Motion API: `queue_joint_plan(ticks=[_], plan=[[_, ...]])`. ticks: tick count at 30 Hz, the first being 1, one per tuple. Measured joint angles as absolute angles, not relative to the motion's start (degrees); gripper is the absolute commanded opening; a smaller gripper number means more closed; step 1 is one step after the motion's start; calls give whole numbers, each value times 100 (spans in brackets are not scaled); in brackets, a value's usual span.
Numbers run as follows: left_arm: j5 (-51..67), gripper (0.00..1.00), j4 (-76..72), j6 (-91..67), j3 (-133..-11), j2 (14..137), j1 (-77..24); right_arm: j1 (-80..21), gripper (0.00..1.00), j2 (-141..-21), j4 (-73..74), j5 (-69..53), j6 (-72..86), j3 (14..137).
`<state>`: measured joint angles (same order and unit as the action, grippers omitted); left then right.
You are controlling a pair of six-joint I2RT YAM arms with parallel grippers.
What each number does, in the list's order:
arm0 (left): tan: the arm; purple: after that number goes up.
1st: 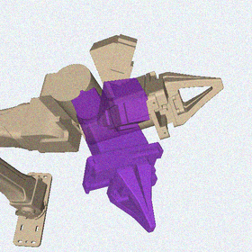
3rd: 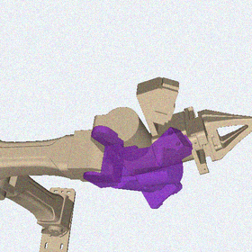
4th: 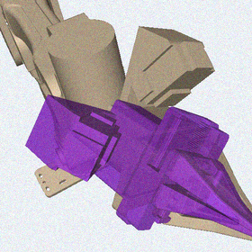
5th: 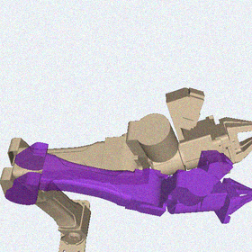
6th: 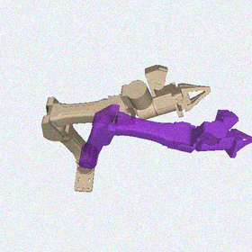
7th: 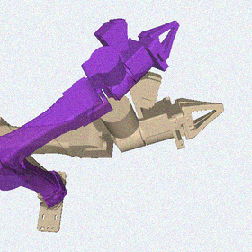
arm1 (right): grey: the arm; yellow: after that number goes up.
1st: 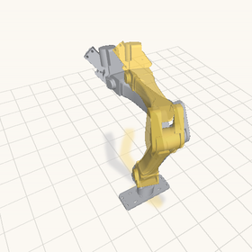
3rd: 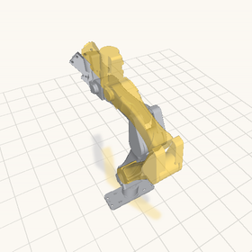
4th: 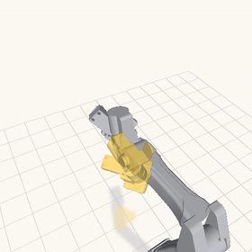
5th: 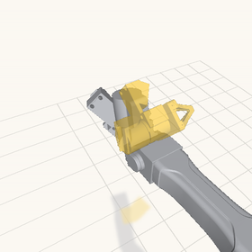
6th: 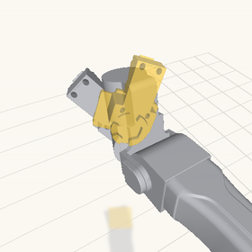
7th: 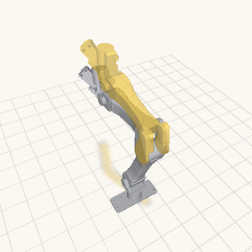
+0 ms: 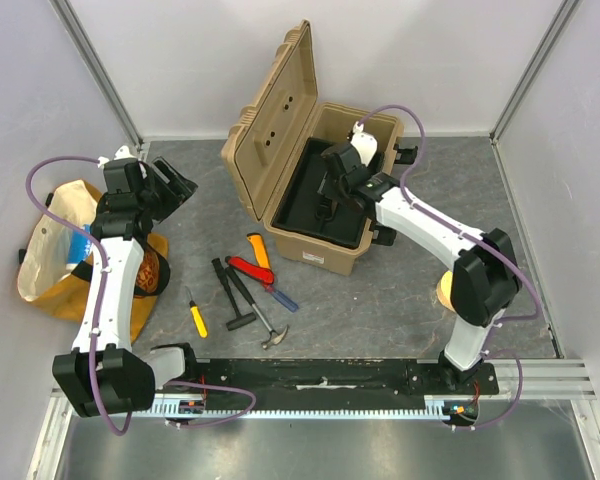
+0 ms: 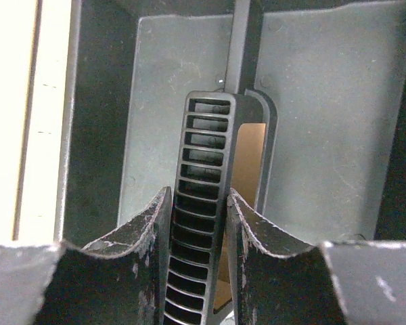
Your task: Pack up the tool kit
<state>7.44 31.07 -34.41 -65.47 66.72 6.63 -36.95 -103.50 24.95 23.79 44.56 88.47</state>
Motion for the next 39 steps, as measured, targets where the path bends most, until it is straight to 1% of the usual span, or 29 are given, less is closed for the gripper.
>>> queue_joint_plan(ticks=[5, 11, 15, 18, 27, 30, 33, 36, 39], plan=[[751, 78, 3118, -3441, -6576, 6672, 663, -3704, 0, -9581, 2034, 2611, 4342, 8549], [764, 78, 3116, -3441, -6576, 6674, 663, -3701, 0, -8641, 1603, 3050, 3970, 8558], [786, 78, 3116, -3441, -6580, 6681, 663, -3647, 0, -8423, 1531, 3444, 3524, 8578], [810, 78, 3116, -3441, -6593, 6692, 663, -3374, 0, -8298, 1542, 3529, 3199, 8556], [1011, 78, 3094, -3441, -6641, 6882, 663, -932, 0, -7310, 1575, 3568, 2709, 7861], [1079, 78, 3089, -3441, -6646, 6934, 663, -290, 0, -7260, 1551, 3258, 2749, 7607], [1125, 78, 3059, -3437, -6650, 6963, 663, 346, 0, -7491, 1531, 2578, 2941, 7295], [1168, 78, 3017, -3437, -6650, 6993, 663, 849, 0, -7977, 1413, 1940, 3240, 6943], [1216, 78, 2991, -3437, -6663, 7039, 663, 1079, 0, -8506, 1337, 1514, 3465, 6593]])
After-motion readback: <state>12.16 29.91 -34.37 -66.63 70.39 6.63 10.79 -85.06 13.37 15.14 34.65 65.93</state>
